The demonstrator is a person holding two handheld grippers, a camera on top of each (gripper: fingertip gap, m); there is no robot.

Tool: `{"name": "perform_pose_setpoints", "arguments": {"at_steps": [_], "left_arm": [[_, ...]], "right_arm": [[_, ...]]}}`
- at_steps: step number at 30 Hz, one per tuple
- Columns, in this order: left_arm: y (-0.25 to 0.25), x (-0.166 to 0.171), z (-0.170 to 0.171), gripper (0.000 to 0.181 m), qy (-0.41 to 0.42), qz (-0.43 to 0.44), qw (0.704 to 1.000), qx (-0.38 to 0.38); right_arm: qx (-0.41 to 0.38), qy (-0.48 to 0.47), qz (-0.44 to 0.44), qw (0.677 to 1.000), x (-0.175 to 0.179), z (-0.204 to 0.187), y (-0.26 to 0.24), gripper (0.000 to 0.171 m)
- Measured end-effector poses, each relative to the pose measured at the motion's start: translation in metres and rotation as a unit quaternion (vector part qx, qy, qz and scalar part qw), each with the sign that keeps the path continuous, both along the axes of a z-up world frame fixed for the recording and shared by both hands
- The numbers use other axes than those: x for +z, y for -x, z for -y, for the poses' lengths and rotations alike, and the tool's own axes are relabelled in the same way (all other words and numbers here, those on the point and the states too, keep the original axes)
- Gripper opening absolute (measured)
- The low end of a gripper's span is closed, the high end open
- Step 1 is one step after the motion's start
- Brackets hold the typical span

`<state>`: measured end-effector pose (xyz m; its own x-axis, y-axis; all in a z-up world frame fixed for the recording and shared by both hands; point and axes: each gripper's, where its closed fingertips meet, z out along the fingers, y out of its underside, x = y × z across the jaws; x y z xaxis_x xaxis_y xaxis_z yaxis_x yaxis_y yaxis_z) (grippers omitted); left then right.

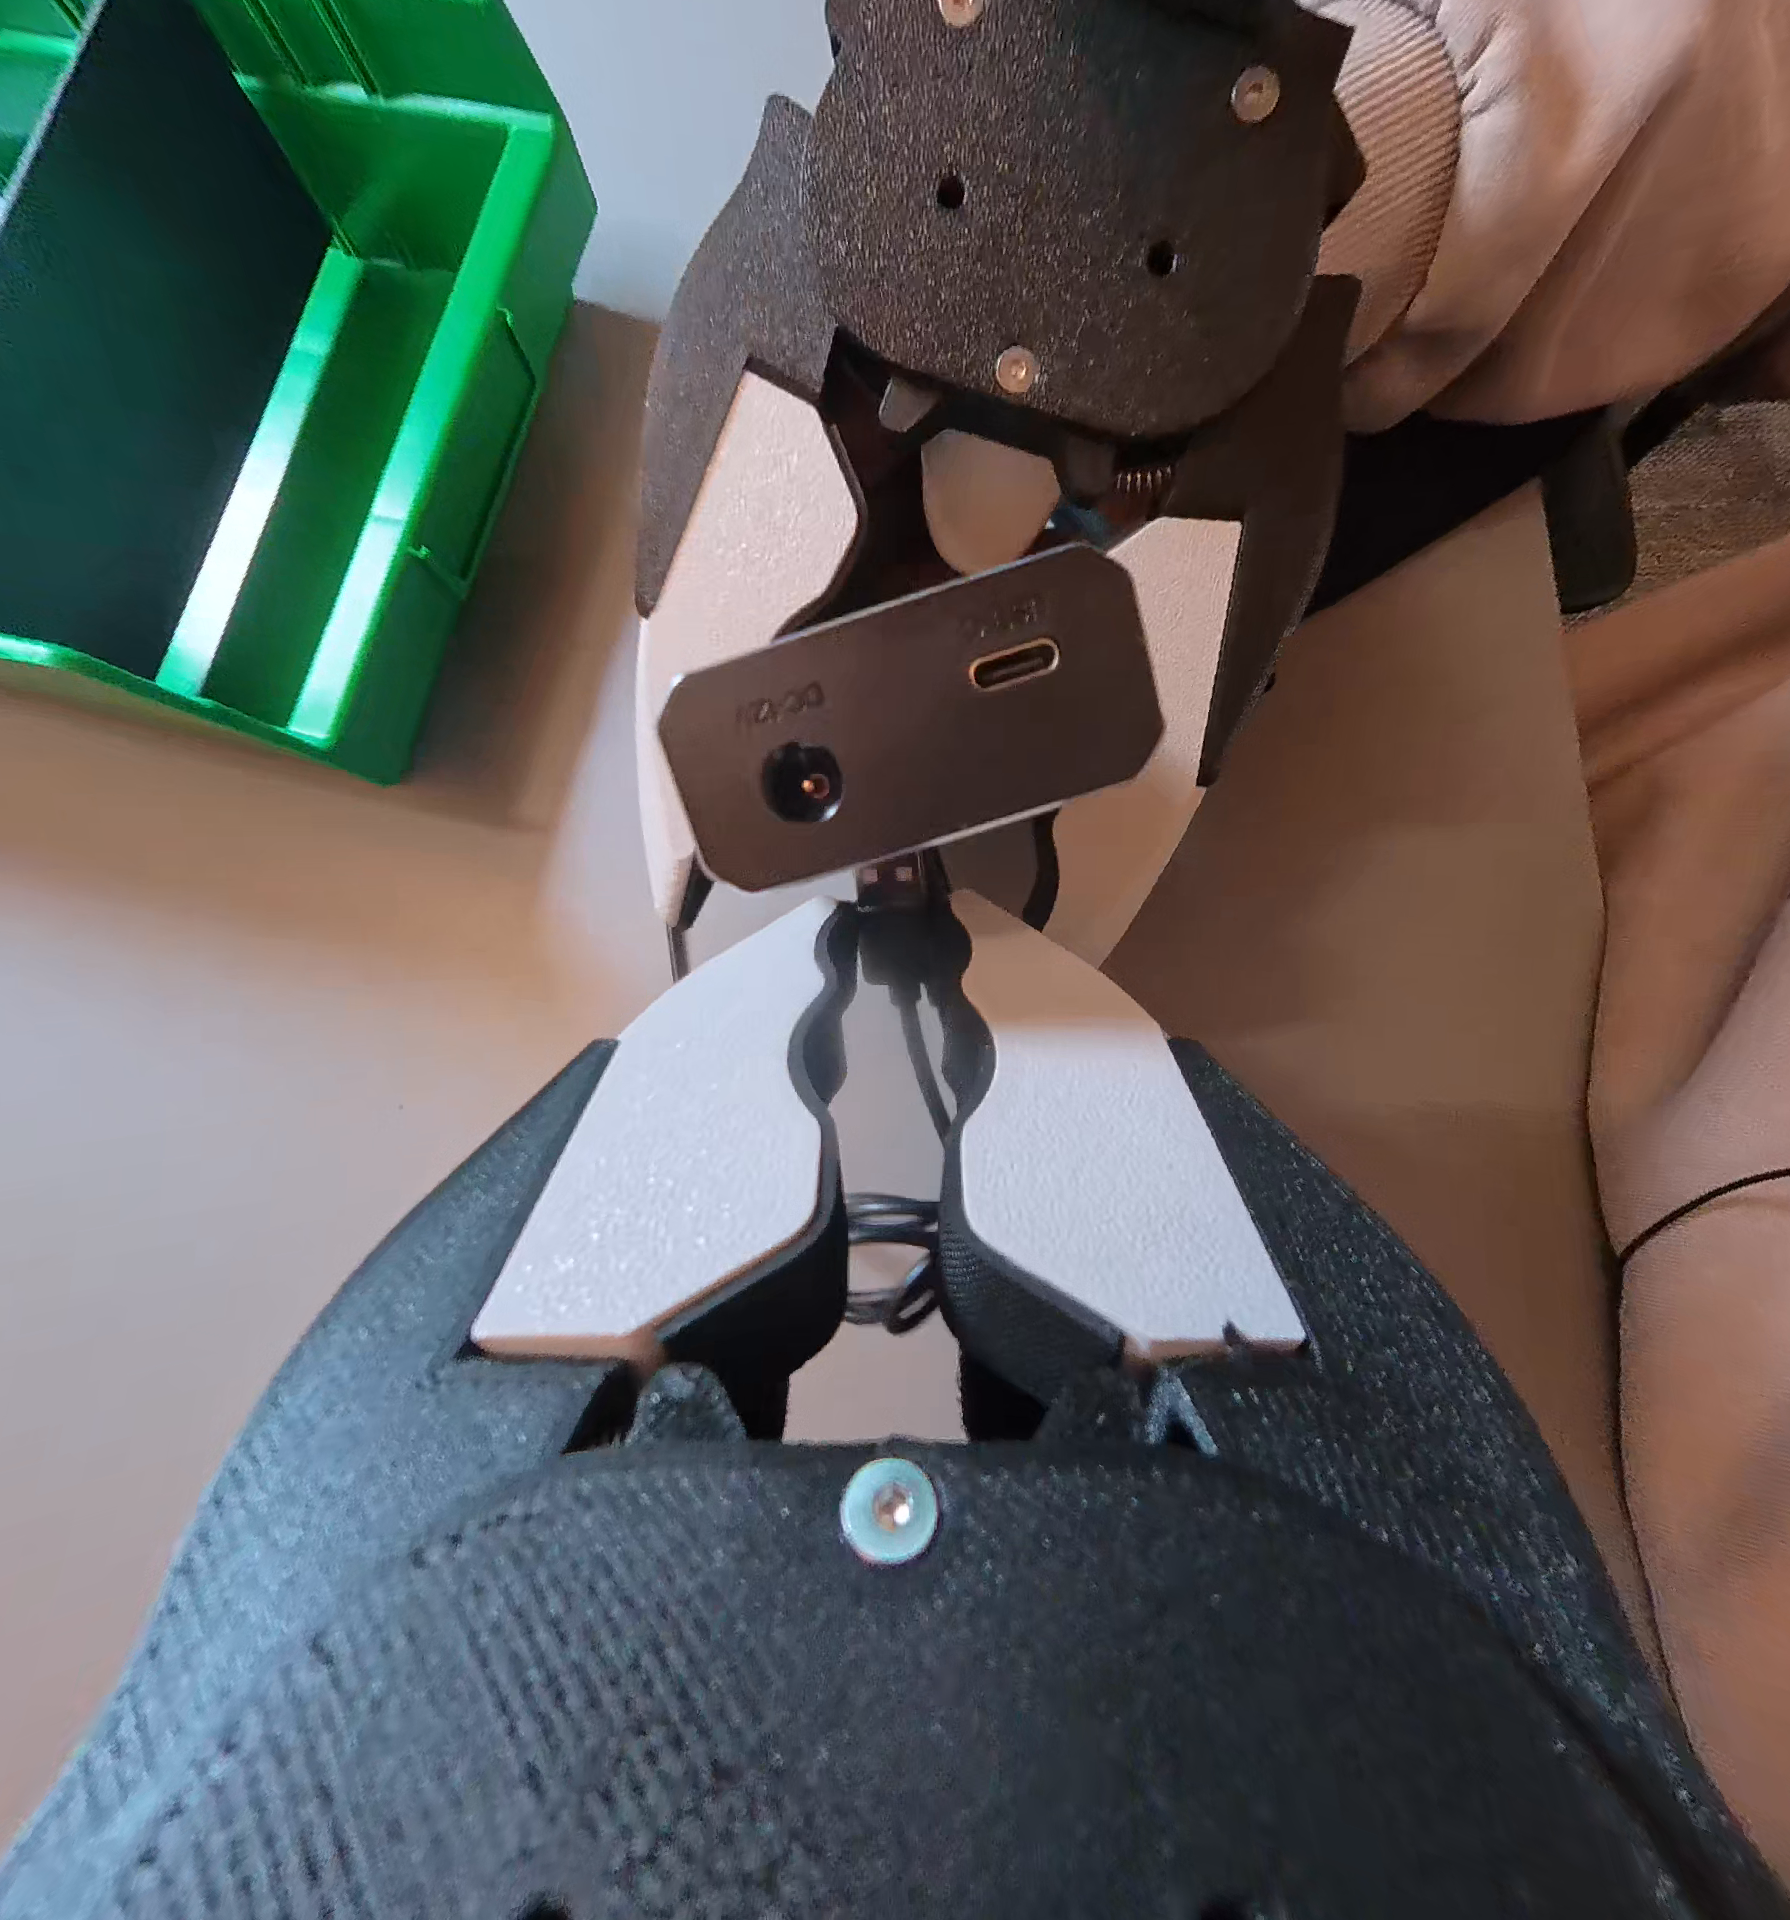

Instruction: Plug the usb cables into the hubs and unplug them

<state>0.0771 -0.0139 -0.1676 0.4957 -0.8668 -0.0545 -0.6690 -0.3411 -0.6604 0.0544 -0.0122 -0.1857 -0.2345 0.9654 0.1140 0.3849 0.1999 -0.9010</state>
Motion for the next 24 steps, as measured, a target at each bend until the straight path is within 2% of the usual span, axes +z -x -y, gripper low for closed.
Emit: {"name": "perform_pose_setpoints", "arguments": {"at_steps": [10,16,24], "left_arm": [[0.003,-0.004,0.0,0.014,0.005,-0.036,0.999,0.022],[0.004,0.006,-0.003,0.014,-0.003,-0.006,1.0,0.028],[0.003,0.006,-0.006,0.014,-0.038,-0.039,0.998,0.026]], "right_arm": [[-0.017,-0.001,0.0,1.0,-0.002,-0.001,0.005,0.069],[-0.049,-0.042,-0.016,0.998,0.005,-0.008,0.007,0.07],[-0.066,-0.118,0.0,0.991,0.001,-0.015,0.003,0.07]]}}
